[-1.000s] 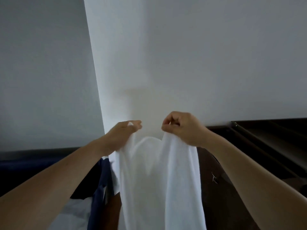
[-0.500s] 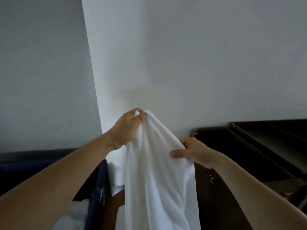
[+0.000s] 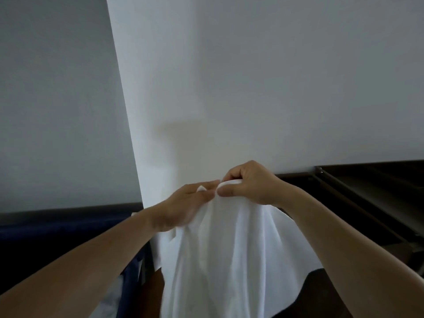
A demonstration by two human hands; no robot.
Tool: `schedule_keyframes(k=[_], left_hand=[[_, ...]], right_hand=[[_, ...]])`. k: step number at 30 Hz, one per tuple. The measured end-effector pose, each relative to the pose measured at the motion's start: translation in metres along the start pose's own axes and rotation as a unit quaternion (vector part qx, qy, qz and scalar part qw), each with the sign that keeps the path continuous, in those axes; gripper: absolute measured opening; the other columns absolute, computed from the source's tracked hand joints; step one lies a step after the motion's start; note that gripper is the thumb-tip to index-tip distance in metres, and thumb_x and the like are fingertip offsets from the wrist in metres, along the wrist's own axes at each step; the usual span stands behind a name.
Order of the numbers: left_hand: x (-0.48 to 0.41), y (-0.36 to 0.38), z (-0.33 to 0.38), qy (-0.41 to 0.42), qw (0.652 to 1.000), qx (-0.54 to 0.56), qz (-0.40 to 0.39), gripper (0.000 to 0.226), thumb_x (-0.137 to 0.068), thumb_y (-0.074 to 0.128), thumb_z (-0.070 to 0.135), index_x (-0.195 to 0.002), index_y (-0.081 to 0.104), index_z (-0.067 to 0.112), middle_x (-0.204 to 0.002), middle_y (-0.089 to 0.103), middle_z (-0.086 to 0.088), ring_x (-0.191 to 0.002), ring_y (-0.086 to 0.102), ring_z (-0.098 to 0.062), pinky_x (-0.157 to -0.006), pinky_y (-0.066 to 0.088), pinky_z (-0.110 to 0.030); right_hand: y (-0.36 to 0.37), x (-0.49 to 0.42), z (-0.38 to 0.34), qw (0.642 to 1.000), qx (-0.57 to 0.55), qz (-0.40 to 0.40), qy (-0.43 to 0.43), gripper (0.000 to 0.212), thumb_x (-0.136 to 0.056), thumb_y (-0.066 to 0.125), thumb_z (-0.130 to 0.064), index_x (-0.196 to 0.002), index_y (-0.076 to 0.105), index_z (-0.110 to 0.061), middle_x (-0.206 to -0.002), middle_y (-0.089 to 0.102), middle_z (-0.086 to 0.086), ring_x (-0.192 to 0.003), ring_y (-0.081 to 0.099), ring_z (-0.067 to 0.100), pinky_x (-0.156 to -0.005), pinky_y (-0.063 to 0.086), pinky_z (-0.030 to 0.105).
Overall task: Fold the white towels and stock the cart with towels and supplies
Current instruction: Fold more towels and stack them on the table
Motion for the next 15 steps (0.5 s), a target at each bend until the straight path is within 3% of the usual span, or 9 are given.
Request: schedule_keyframes(k=[2, 6, 8, 10, 13, 15], left_hand=[[0.001, 0.004, 0.001, -0.027, 0.998, 0.051, -0.004, 0.026, -0.103, 0.047, 0.021, -0.112, 0.071, 0.018, -0.103, 0.075, 0.006, -0.095, 0.069, -0.006, -0.081, 0.054, -0.017], [0.001, -0.013, 0.016, -0.008, 0.995, -0.035, 0.096, 0.023, -0.102, 0.049, 0.023, -0.088, 0.063, 0.013, -0.074, 0.061, 0.006, -0.066, 0.057, -0.004, -0.059, 0.046, -0.015], [-0.001, -0.029, 0.031, 0.024, 0.986, -0.017, 0.166, 0.021, -0.100, 0.052, 0.023, -0.086, 0.062, 0.011, -0.073, 0.058, -0.001, -0.065, 0.056, -0.009, -0.060, 0.045, -0.022], [-0.002, -0.050, 0.052, 0.053, 0.966, 0.081, 0.239, 0.018, -0.091, 0.057, 0.027, -0.079, 0.066, 0.017, -0.072, 0.060, -0.002, -0.070, 0.057, -0.017, -0.068, 0.046, -0.032], [-0.002, -0.078, 0.075, 0.080, 0.921, 0.200, 0.326, 0.023, -0.095, 0.055, 0.018, -0.073, 0.061, 0.020, -0.066, 0.060, 0.003, -0.068, 0.058, -0.015, -0.072, 0.047, -0.032], [-0.002, -0.083, 0.073, 0.055, 0.928, 0.179, 0.323, 0.023, -0.098, 0.053, 0.017, -0.077, 0.061, 0.017, -0.071, 0.061, 0.001, -0.073, 0.058, -0.018, -0.074, 0.047, -0.033]], right_hand=[[-0.001, -0.002, -0.003, 0.999, -0.028, 0.019, -0.011, 0.007, -0.081, 0.081, -0.023, -0.082, 0.078, -0.016, -0.080, 0.075, -0.008, -0.075, 0.067, -0.002, -0.069, 0.051, 0.013], [-0.009, -0.001, 0.014, 0.999, -0.032, 0.024, 0.020, 0.016, -0.074, 0.086, -0.029, -0.079, 0.076, -0.018, -0.072, 0.071, -0.007, -0.069, 0.065, 0.004, -0.066, 0.052, 0.021], [-0.005, 0.008, 0.036, 0.997, -0.032, -0.020, 0.068, 0.022, -0.072, 0.088, -0.030, -0.083, 0.075, -0.016, -0.076, 0.073, -0.006, -0.073, 0.069, 0.011, -0.073, 0.056, 0.029], [-0.002, 0.019, 0.059, 0.990, -0.077, -0.043, 0.110, 0.020, -0.074, 0.086, -0.023, -0.091, 0.077, -0.015, -0.090, 0.077, 0.002, -0.085, 0.074, 0.022, -0.086, 0.059, 0.039], [-0.016, 0.030, 0.084, 0.977, -0.156, 0.028, 0.146, 0.022, -0.071, 0.087, -0.019, -0.090, 0.079, -0.012, -0.095, 0.077, 0.013, -0.089, 0.074, 0.034, -0.091, 0.056, 0.053], [-0.029, 0.034, 0.091, 0.972, -0.163, 0.070, 0.155, 0.035, -0.069, 0.089, -0.026, -0.097, 0.077, -0.008, -0.096, 0.077, 0.012, -0.090, 0.073, 0.034, -0.091, 0.056, 0.054]])
Point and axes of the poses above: each hand's wrist, its own x-axis away from the middle knuckle, its own y-axis out of the palm, z = x × y, the point moved 4 cm from there along -x, towards the middle knuckle
